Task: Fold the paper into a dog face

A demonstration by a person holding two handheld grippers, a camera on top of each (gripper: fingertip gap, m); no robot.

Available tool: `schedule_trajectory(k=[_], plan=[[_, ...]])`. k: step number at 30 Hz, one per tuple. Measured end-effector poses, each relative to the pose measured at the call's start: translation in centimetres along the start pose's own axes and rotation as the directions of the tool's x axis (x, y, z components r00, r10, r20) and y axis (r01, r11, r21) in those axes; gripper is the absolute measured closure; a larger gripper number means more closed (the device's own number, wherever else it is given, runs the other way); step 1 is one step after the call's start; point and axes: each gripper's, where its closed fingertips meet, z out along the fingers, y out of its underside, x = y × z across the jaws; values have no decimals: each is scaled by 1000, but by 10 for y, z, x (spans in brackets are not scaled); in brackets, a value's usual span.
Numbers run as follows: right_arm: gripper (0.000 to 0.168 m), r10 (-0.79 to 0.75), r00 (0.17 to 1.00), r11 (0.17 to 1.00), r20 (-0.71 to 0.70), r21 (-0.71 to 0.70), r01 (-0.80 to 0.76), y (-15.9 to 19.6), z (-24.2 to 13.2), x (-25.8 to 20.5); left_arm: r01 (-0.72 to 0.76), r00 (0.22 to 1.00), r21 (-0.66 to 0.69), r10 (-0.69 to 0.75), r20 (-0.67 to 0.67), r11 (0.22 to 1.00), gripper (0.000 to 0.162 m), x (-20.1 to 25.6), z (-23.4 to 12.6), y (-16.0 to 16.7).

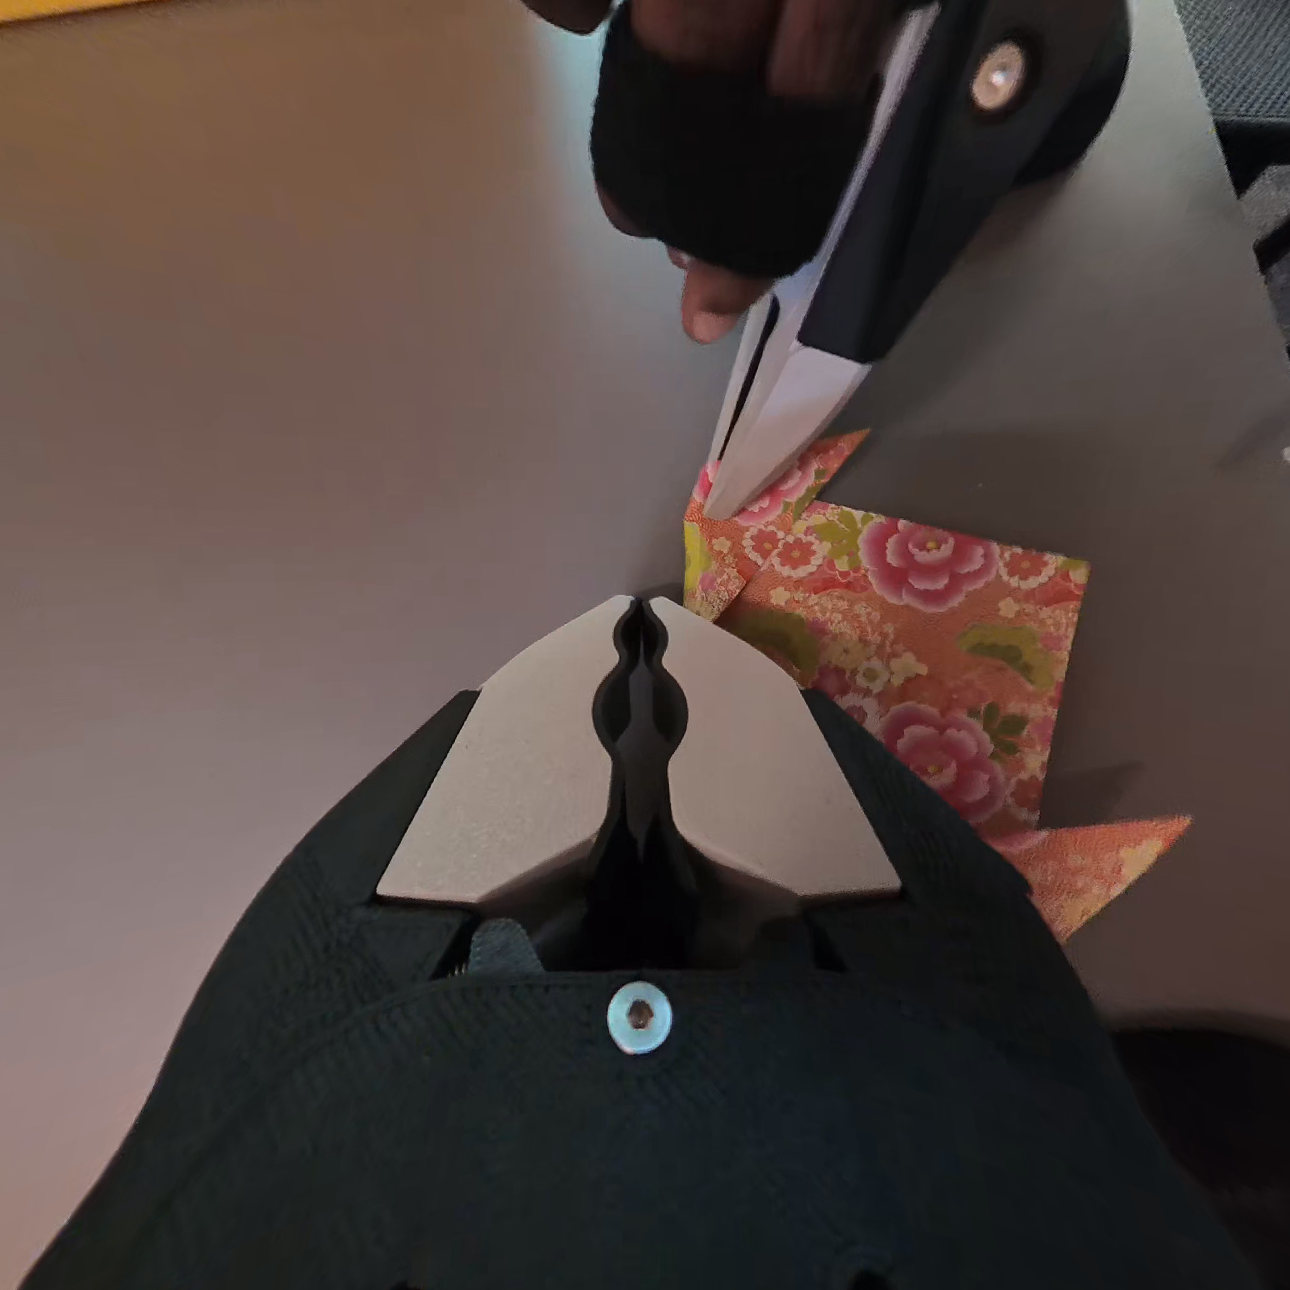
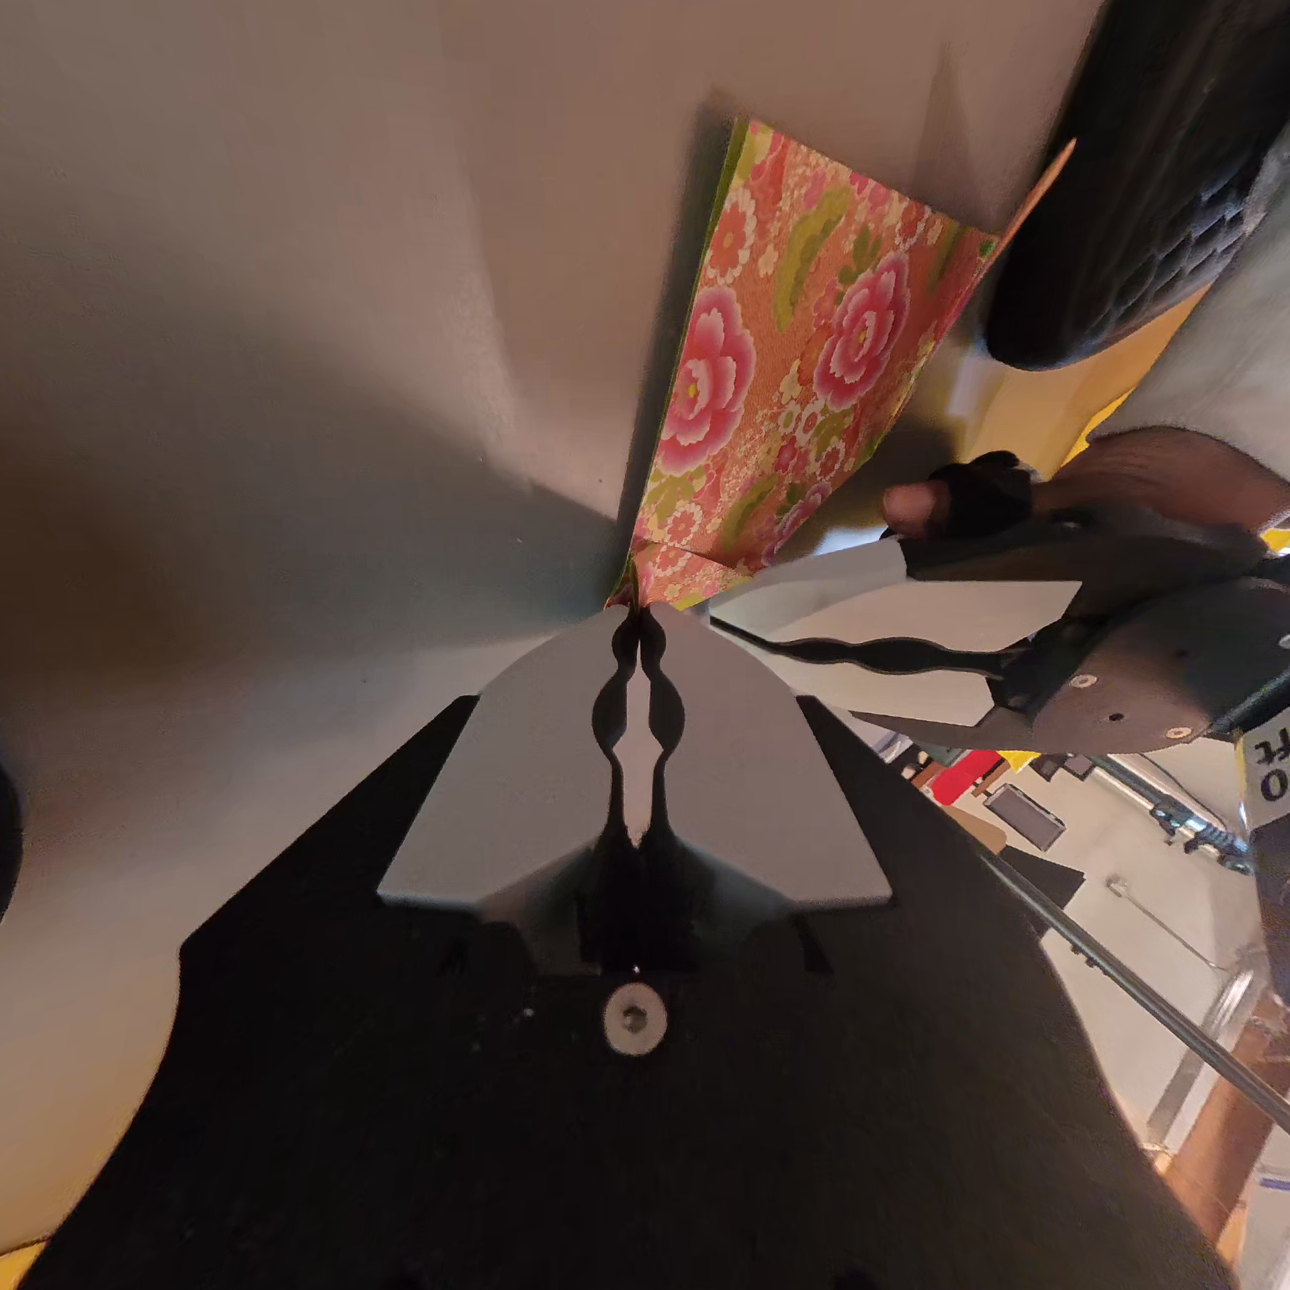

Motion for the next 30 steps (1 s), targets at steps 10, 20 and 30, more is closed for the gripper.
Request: schedule_trajectory(k=[10, 20, 30], plan=[[168, -19, 999, 1000, -29, -20, 19, 0, 0, 0, -121, 993, -5, 121, 14, 993, 162, 4, 2, -3], [168, -33, 999, 999, -35, -26, 32, 1, 0, 0, -128, 991, 51, 130, -33, 990, 162, 13, 2, -11], [168, -38, 998, 999, -43, -28, 36, 2, 0, 1, -39, 994, 30, 41, -97, 999, 162, 17, 4, -5]])
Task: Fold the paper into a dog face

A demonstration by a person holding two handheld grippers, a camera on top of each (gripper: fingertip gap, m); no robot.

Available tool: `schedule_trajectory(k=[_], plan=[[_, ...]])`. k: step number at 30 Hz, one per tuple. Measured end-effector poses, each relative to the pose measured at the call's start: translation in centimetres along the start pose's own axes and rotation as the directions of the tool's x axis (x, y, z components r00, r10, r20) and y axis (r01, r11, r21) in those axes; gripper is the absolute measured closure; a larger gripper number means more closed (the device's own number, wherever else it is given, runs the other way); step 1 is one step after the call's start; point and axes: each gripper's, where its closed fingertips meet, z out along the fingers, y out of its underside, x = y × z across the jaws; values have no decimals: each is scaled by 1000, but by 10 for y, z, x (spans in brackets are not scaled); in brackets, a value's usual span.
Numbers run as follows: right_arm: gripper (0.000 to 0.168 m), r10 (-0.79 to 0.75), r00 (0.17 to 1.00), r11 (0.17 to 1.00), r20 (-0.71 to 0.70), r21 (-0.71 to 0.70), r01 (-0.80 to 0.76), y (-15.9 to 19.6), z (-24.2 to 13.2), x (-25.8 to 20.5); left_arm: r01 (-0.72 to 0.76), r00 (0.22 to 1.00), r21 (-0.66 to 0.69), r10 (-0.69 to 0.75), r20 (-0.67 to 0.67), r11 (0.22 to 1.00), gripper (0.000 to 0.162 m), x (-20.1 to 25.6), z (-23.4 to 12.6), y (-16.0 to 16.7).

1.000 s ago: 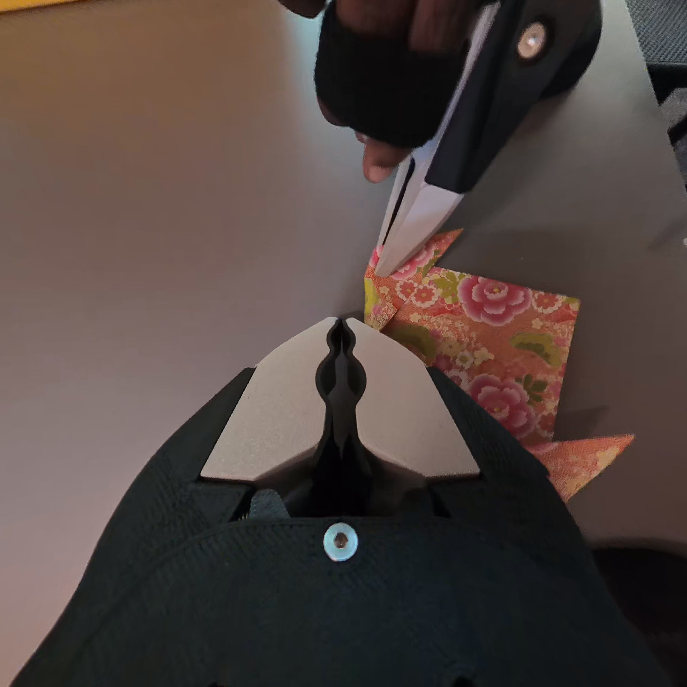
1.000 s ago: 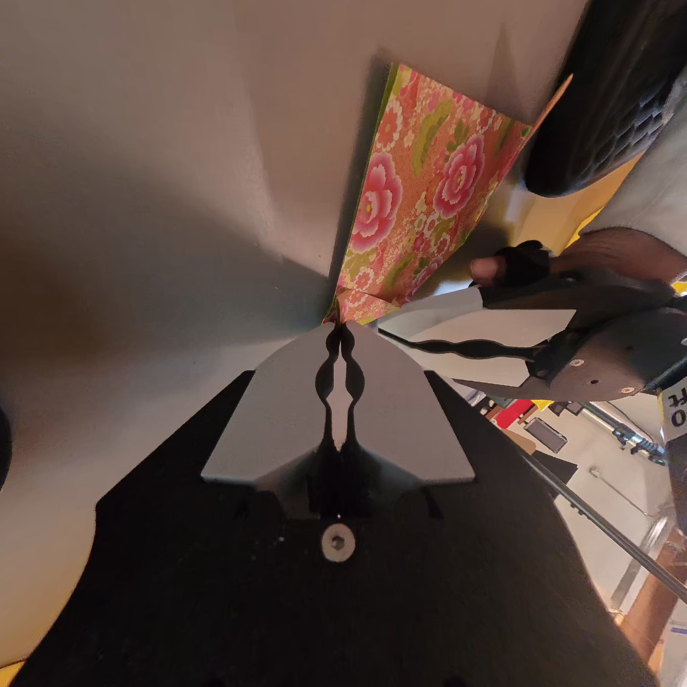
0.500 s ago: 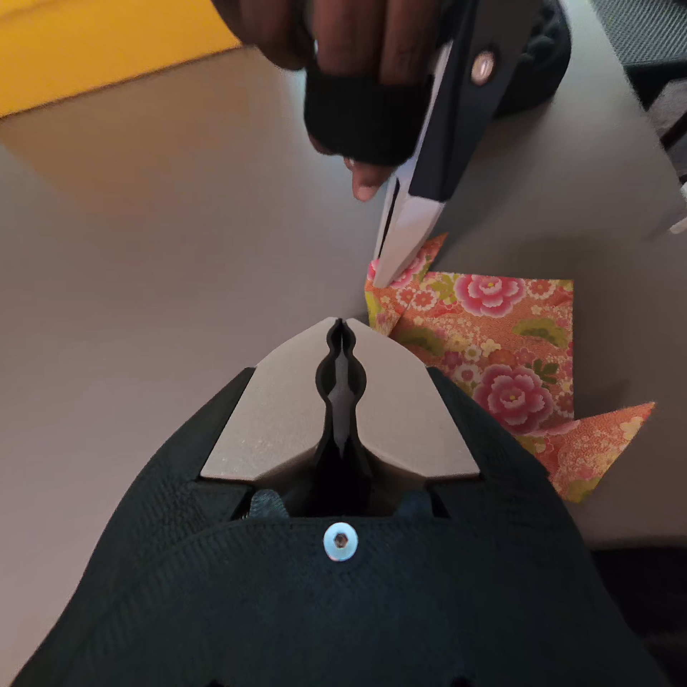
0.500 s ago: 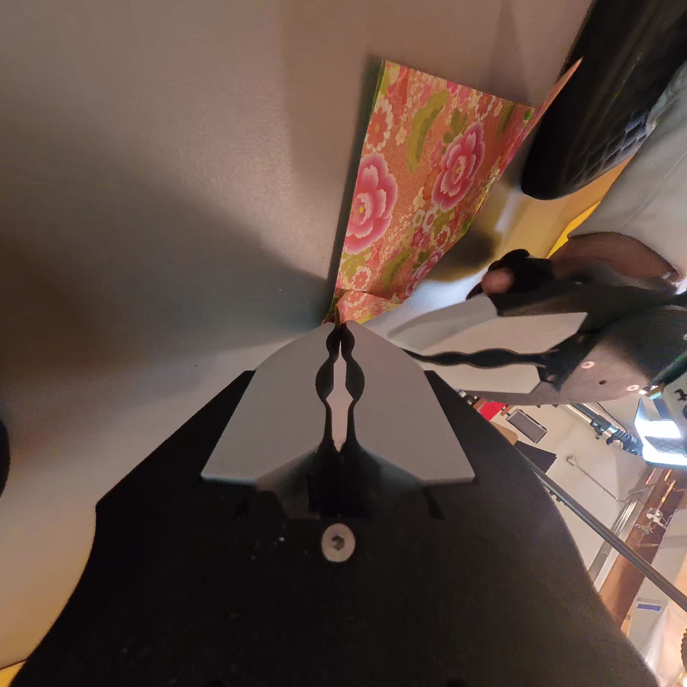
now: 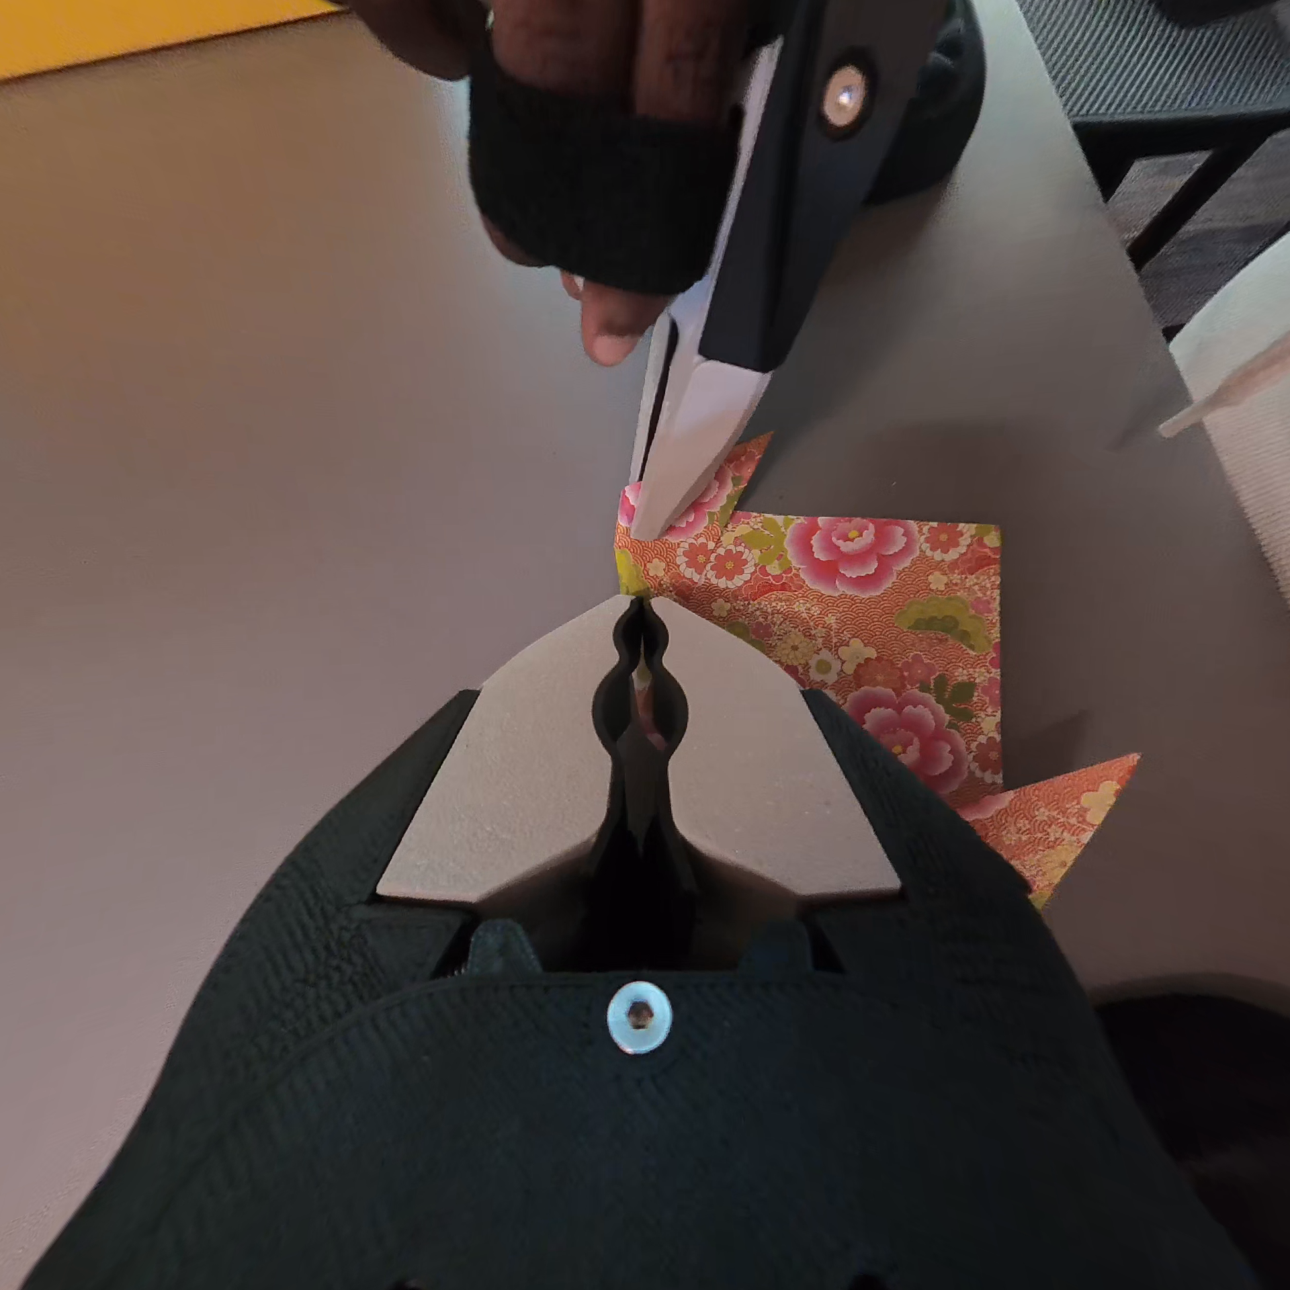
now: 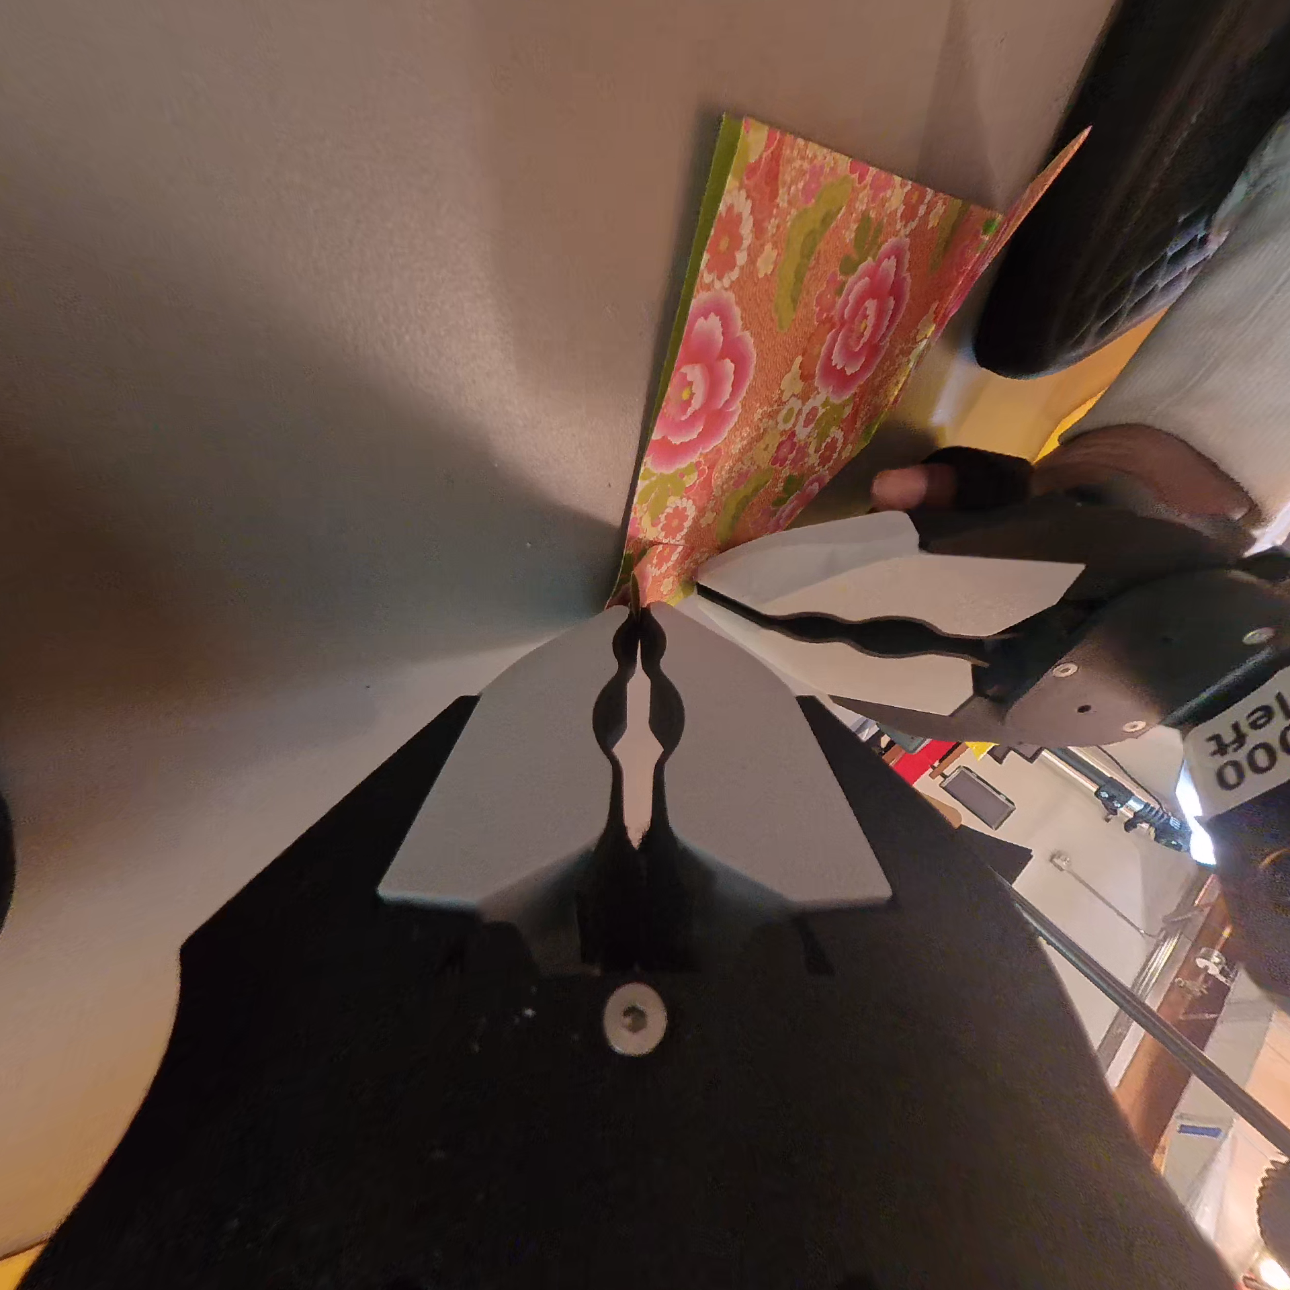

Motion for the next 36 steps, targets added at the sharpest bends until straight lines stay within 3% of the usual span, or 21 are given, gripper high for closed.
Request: schedule_trajectory(k=[6, 8, 10, 11, 12, 13, 14, 15, 16, 17, 18, 20, 22, 30, 36], plan=[[164, 33, 999, 999, 3, -1, -33, 1, -7, -6, 47, 998, -4, -47, -37, 999, 162, 0, 0, 0], [158, 159, 986, 987, 51, 24, -160, 2, -18, -17, 47, 998, -4, -47, -38, 999, 162, 0, 0, 0], [160, 438, 884, 889, 166, 70, -453, 5, -34, -29, 48, 998, -4, -48, -39, 999, 162, 0, 0, 0], [164, 618, 761, 757, 199, 111, -644, 7, -43, -23, 46, 998, -4, -46, -37, 999, 162, 0, 0, 0], [165, 779, 581, 550, 236, 187, -814, 8, -52, -7, 43, 998, -3, -43, -35, 999, 162, 0, 0, 0], [166, 877, 354, 275, 325, 265, -924, 10, -61, 13, 39, 999, -3, -39, -33, 999, 162, 0, 0, 0], [167, 887, 105, -32, 449, 288, -957, 15, -66, 32, 37, 999, -3, -37, -32, 999, 162, 0, 0, 0], [168, 794, -115, -306, 597, 228, -924, 20, -67, 45, 33, 999, -3, -33, -31, 999, 162, 0, 0, 0], [168, 646, -257, -478, 719, 119, -870, 23, -63, 52, 28, 999, -2, -28, -28, 1000, 162, 0, 0, 0], [168, 529, -348, -561, 774, 11, -828, 25, -54, 54, 22, 999, -2, -22, -23, 1000, 162, 0, 0, 0], [168, 449, -410, -558, 794, -110, -823, 20, -41, 48, 15, 1000, -1, -15, -17, 1000, 162, 0, 0, 0], [168, 387, -488, -429, 782, -316, -846, 3, -19, 26, 2, 1000, 0, -2, -5, 1000, 162, 0, 0, 0], [168, 337, -536, -339, 774, -432, -836, -9, -10, 18, -2, 1000, 0, 2, -2, 1000, 162, -1, 0, 0], [168, 268, -633, -222, 727, -592, -775, -11, 3, 12, -11, 1000, 1, 11, 4, 1000, 162, -1, 0, 0], [168, 223, -704, -197, 674, -676, -710, -12, 2, 10, -26, 1000, 2, 26, 11, 1000, 162, -1, 1, 0]])
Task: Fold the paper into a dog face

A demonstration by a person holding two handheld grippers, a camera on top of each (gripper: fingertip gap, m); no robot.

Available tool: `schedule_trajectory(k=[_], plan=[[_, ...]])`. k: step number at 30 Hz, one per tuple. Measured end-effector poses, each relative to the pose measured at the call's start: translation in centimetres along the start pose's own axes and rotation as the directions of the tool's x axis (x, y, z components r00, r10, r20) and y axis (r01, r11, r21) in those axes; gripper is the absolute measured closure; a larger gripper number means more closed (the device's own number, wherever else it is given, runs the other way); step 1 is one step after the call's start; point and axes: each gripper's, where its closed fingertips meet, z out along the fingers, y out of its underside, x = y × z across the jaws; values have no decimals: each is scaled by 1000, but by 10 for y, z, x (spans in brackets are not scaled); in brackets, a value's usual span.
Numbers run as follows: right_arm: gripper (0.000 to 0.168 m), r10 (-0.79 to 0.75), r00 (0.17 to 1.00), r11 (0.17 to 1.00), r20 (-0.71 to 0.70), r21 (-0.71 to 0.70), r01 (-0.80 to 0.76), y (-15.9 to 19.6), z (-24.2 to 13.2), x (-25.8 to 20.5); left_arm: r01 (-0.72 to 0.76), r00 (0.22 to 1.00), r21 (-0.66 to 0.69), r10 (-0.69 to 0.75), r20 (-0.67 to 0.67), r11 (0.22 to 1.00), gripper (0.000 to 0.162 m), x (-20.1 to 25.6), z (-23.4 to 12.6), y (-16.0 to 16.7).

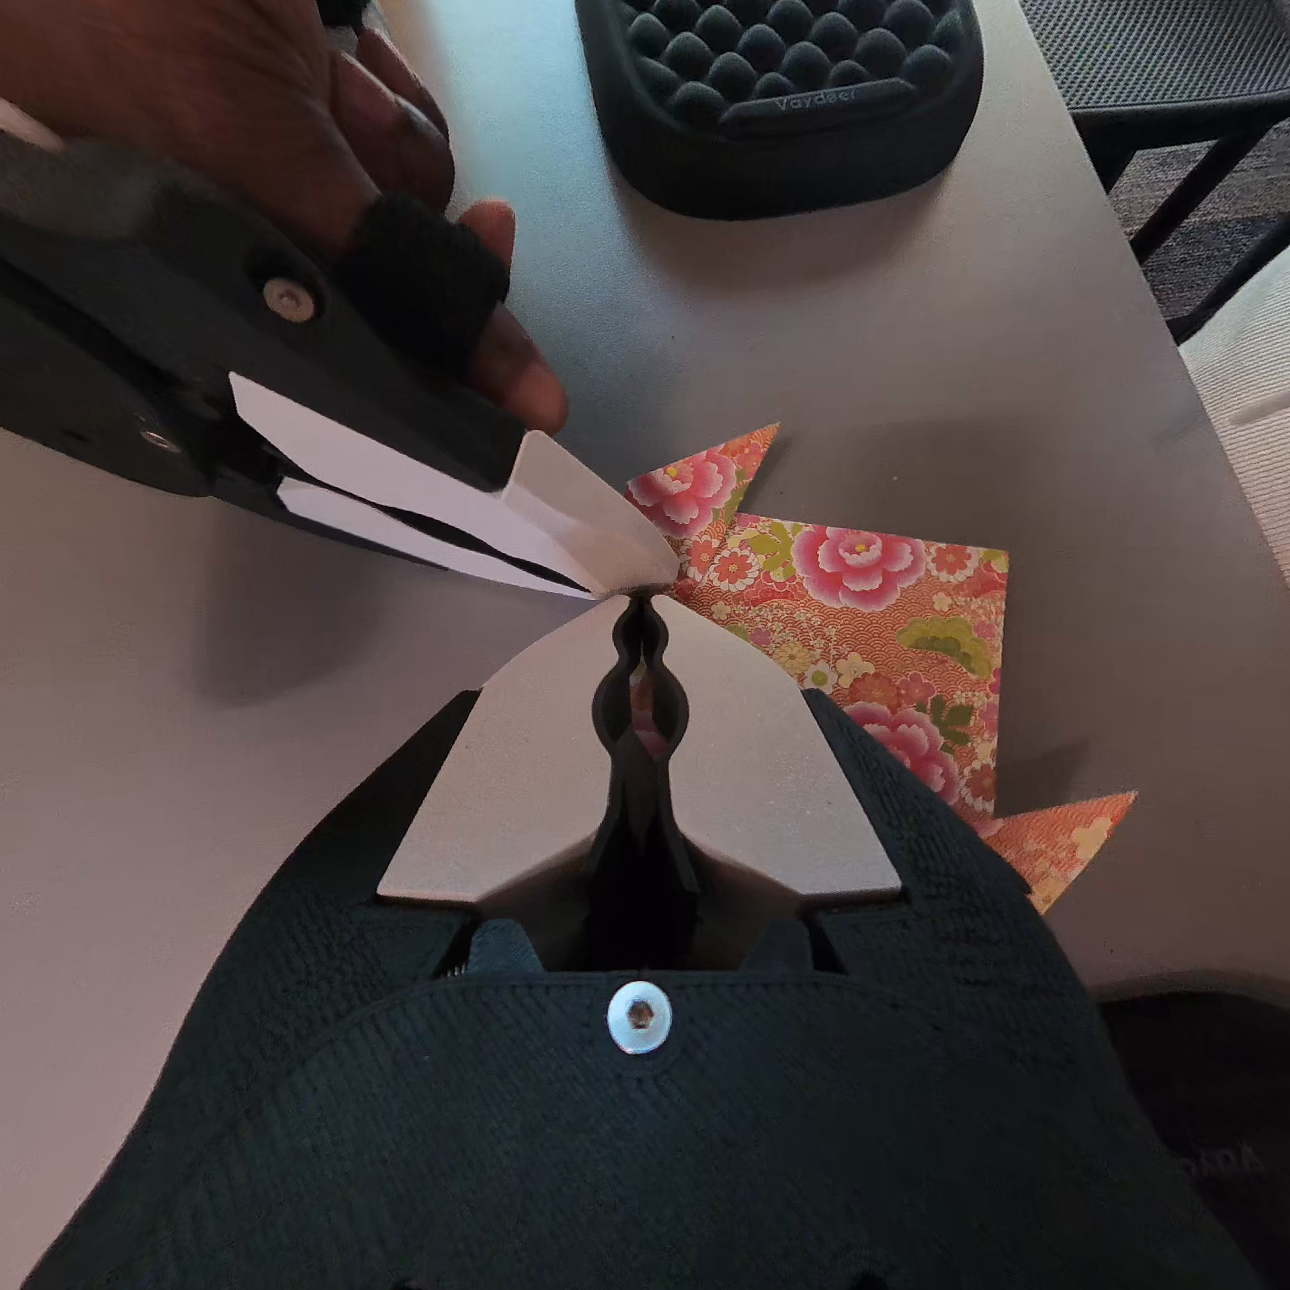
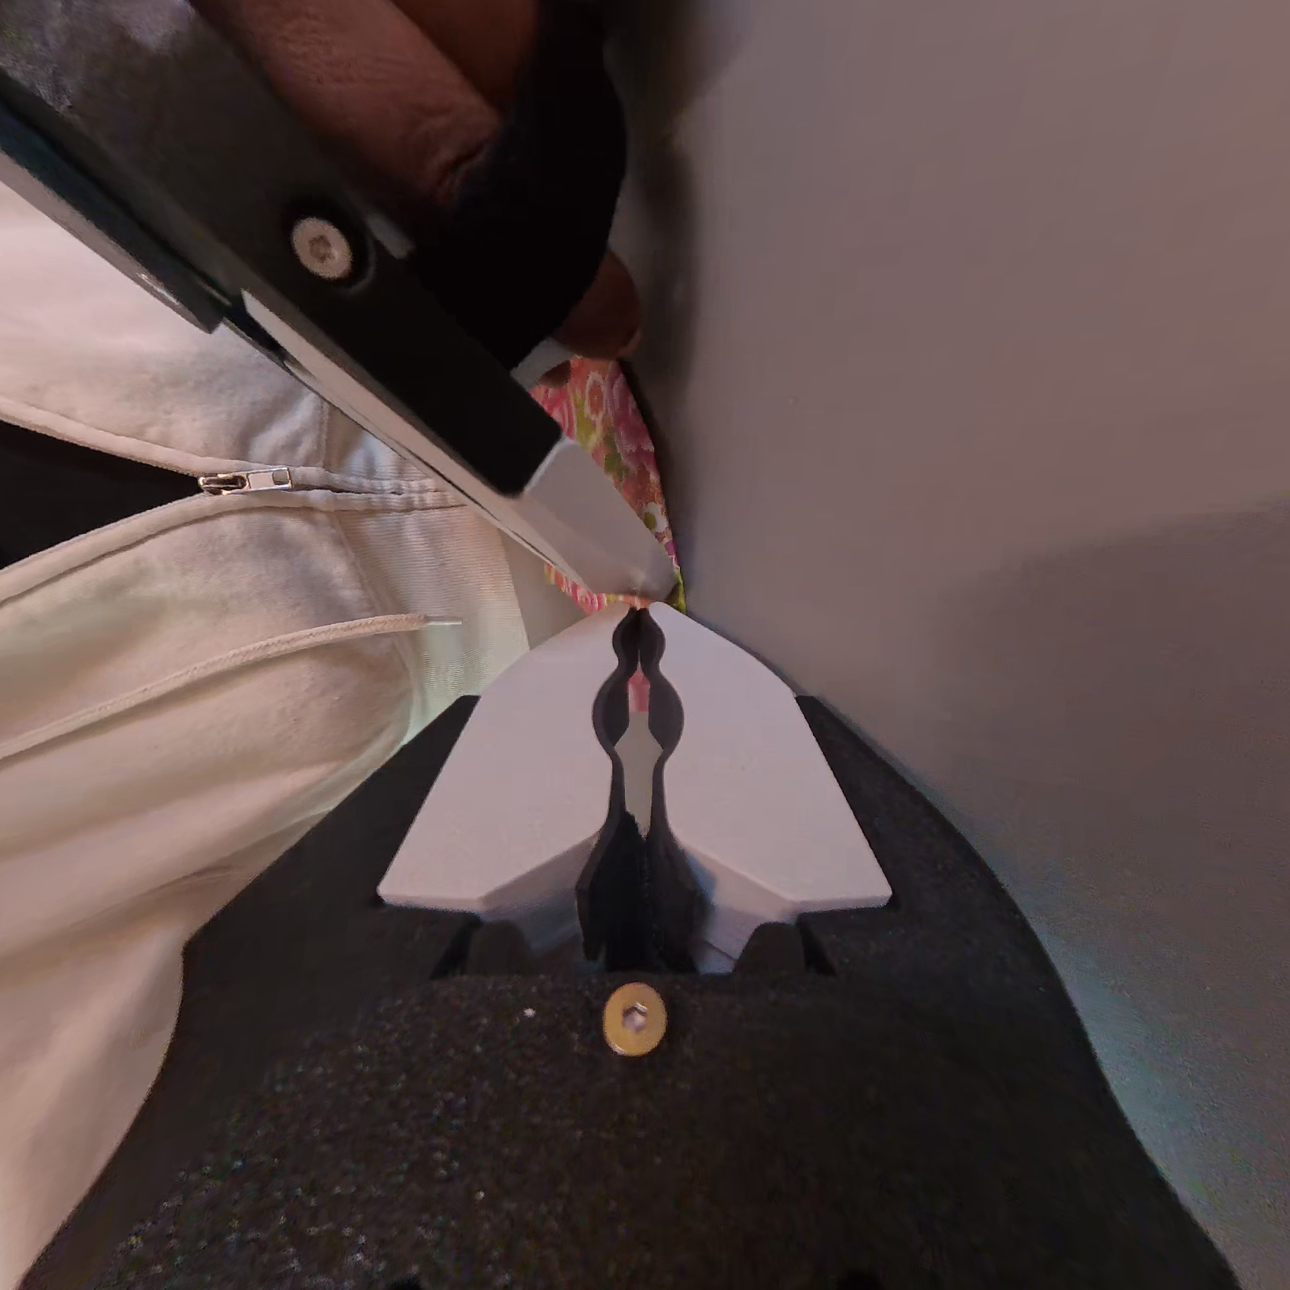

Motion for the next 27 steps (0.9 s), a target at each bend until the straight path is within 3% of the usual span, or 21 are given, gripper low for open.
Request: schedule_trajectory(k=[3, 6, 9, 14, 18, 24, 27], plan=[[168, 67, 998, 995, 7, -76, -67, 27, -1, 0, -15, 1000, 1, 15, 13, 1000, 161, 0, 0, 0], [168, 114, 993, 992, -3, -49, -114, 46, -1, 0, -6, 1000, 1, 6, 4, 1000, 161, 0, 0, 0], [168, 70, 995, 996, -68, -53, -73, 58, -2, 3, -9, 1000, 1, 9, 4, 1000, 161, 0, 0, 0], [168, -32, 999, 986, 32, 164, 26, 10, -8, -17, -9, 1000, 2, 9, 0, 1000, 161, 0, 0, 0], [168, -16, 1000, 991, 20, 135, 14, 1, 7, -4, 4, 1000, 1, -4, -5, 1000, 162, 0, 0, 0], [168, -34, 999, 989, -5, 144, 34, 2, 7, -4, 160, 980, -30, -162, -115, 987, 161, -2, -14, 14], [168, -33, 999, 989, 3, 147, 32, 1, 7, -4, 183, 982, -60, -185, -32, 981, 162, -17, -26, 26]])
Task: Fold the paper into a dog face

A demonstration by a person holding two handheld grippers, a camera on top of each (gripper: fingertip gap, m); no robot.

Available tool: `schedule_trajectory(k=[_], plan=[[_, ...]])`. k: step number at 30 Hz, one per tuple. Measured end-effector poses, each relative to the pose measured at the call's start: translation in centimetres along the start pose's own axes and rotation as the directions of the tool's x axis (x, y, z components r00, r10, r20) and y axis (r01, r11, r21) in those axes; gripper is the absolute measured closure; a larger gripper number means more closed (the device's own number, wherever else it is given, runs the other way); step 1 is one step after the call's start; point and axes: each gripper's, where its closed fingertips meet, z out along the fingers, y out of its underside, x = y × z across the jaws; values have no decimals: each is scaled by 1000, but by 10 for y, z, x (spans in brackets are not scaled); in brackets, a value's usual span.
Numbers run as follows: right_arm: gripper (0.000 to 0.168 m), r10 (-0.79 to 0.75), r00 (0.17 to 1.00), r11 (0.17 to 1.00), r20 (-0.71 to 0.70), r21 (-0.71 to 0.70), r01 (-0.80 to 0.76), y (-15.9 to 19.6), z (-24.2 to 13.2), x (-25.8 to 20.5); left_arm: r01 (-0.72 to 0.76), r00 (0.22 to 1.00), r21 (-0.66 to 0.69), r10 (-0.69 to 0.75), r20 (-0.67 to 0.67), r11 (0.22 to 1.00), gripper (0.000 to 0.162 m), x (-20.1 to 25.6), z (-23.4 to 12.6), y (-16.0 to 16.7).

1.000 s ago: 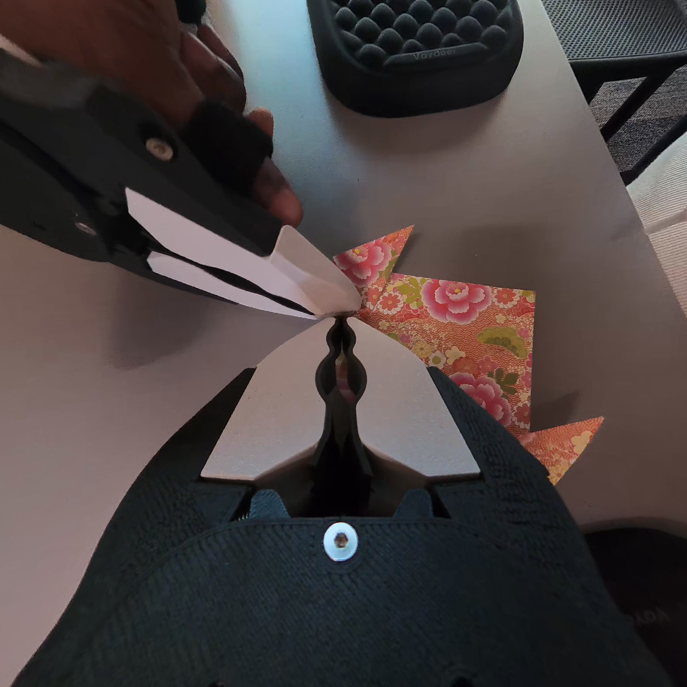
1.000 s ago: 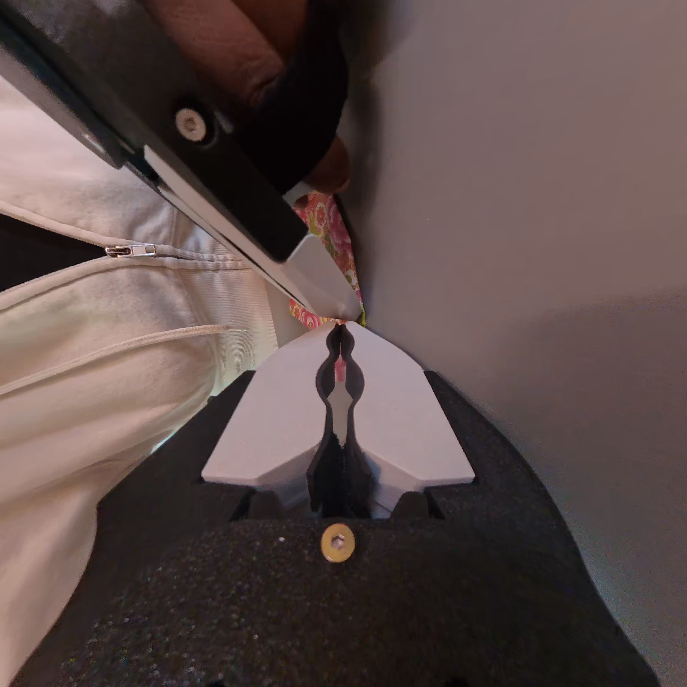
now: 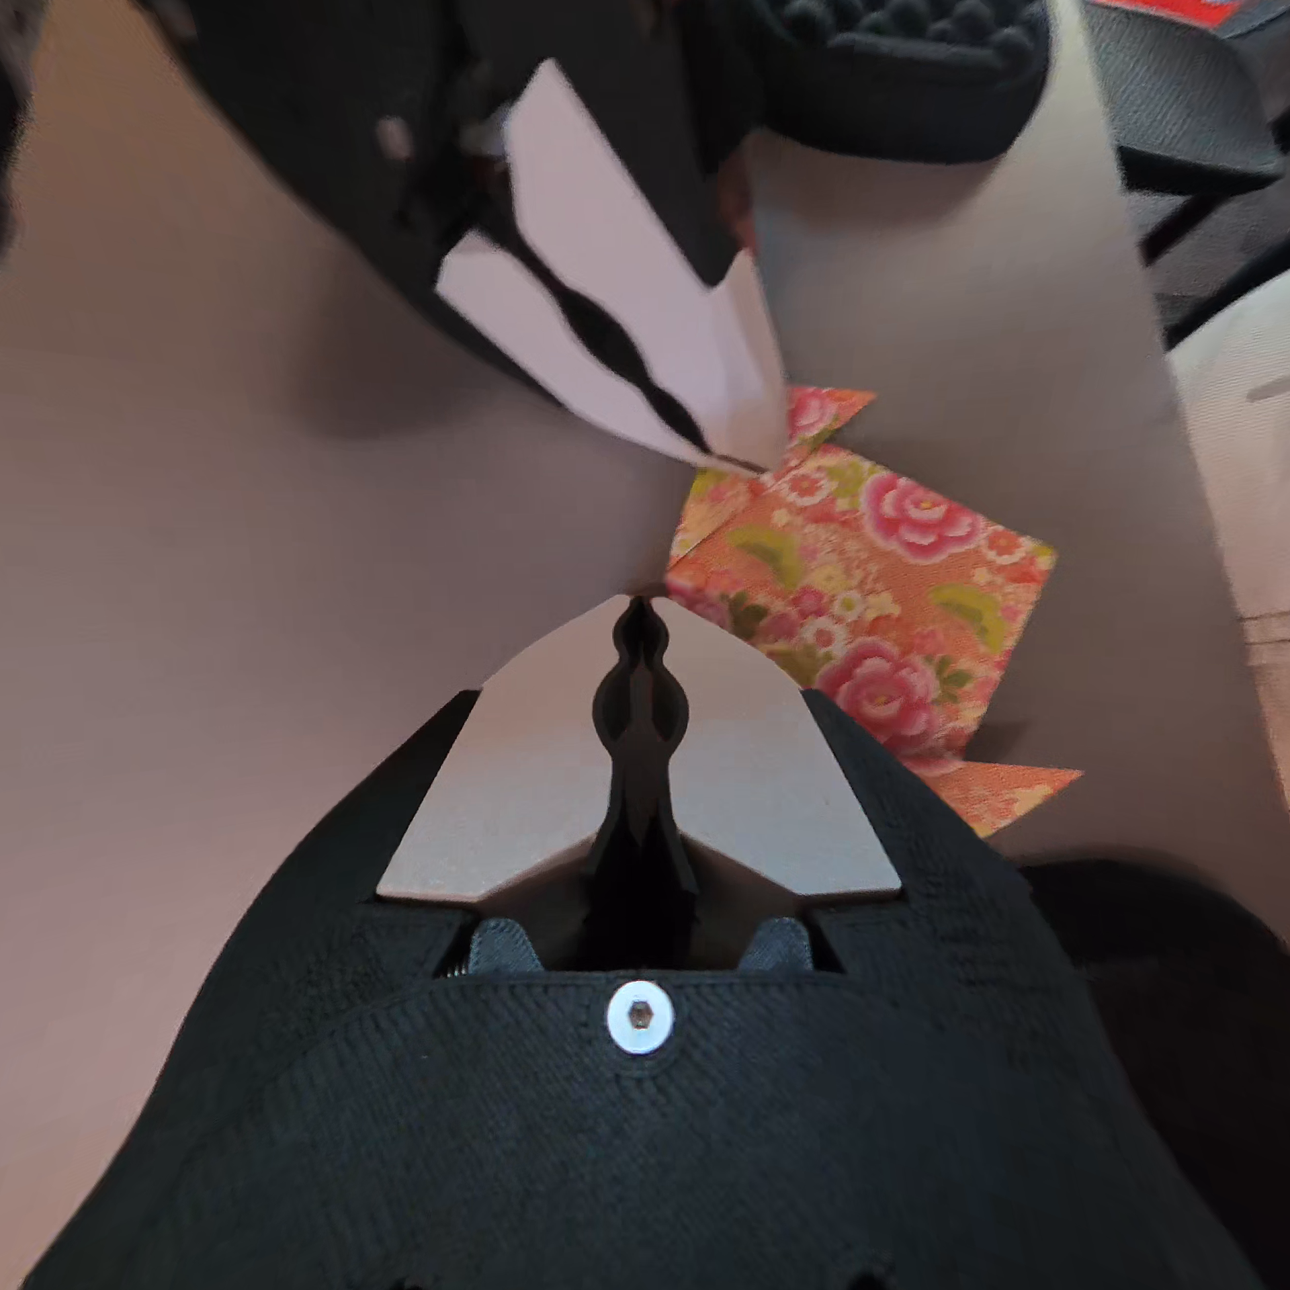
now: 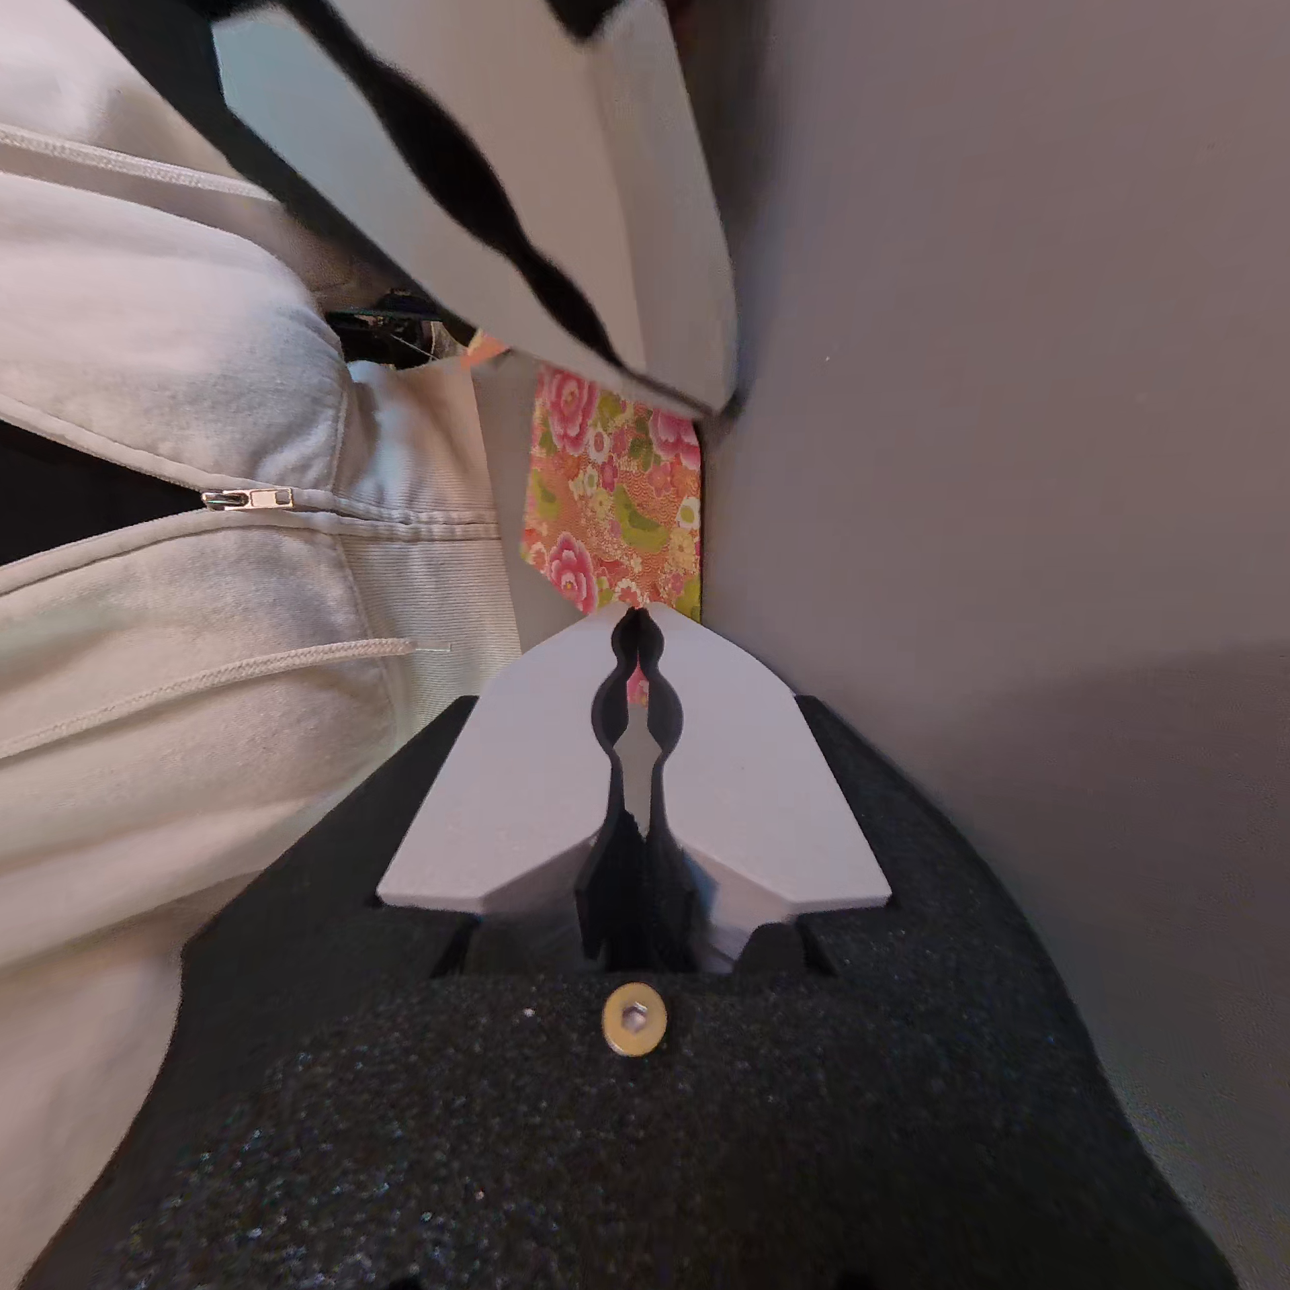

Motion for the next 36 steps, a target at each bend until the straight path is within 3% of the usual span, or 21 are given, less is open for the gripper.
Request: schedule_trajectory(k=[2, 5, 8, 10, 16, 21, 24, 26, 28, 31, 32, 35, 36], plan=[[168, 4, 1000, 1000, 3, -2, -4, 0, 0, 0, -28, 999, -11, 29, 32, 1000, 162, -2, -6, 2], [168, -4, 1000, 1000, -24, -18, 4, 0, 0, 0, -81, 997, 148, 81, 9, 986, 162, 17, -9, -29], [168, 0, 1000, 999, -31, -35, -1, 0, 0, 0, -122, 991, 72, 118, 57, 990, 162, 16, 9, -31], [168, 5, 1000, 999, -29, -44, -6, 1, 0, 0, -101, 995, -23, 101, 5, 995, 159, 19, 22, -17], [168, 86, 993, 996, 77, 6, -86, 9, -5, -2, 14, 998, 6, -14, -68, 1000, 161, 24, 22, -17], [168, 122, 992, 992, 29, 12, -123, 26, -12, 1, 244, 955, -2, -241, -175, 970, 162, 25, 21, -18], [168, 102, 994, 994, -29, -29, -103, 29, -11, 2, 232, 960, -5, -230, -159, 973, 162, 25, 21, -18], [168, 91, 994, 993, -53, -64, -95, 36, -11, 2, 146, 984, 20, -143, -109, 989, 162, 23, 19, -17], [168, -10, 992, 996, -123, -94, -2, 43, -14, 3, 27, 999, 73, -30, 37, 997, 162, 14, 1, -21], [168, -191, 980, 978, -55, 73, 194, 29, -18, -35, 52, 987, 358, -101, 121, 932, 162, 21, -63, -53], [168, -271, 957, 949, -106, 137, 284, 23, -22, -42, 65, 974, 392, -144, 174, 918, 162, 22, -81, -50], [168, -460, 750, 760, -476, 226, 609, 2, -37, -37, 57, 875, 270, -178, 449, 961, 162, 20, -97, -8], [140, -467, 668, 686, -580, 238, 687, -8, -39, -35, 66, 854, 187, -152, 497, 980, 162, 24, -89, 6]])
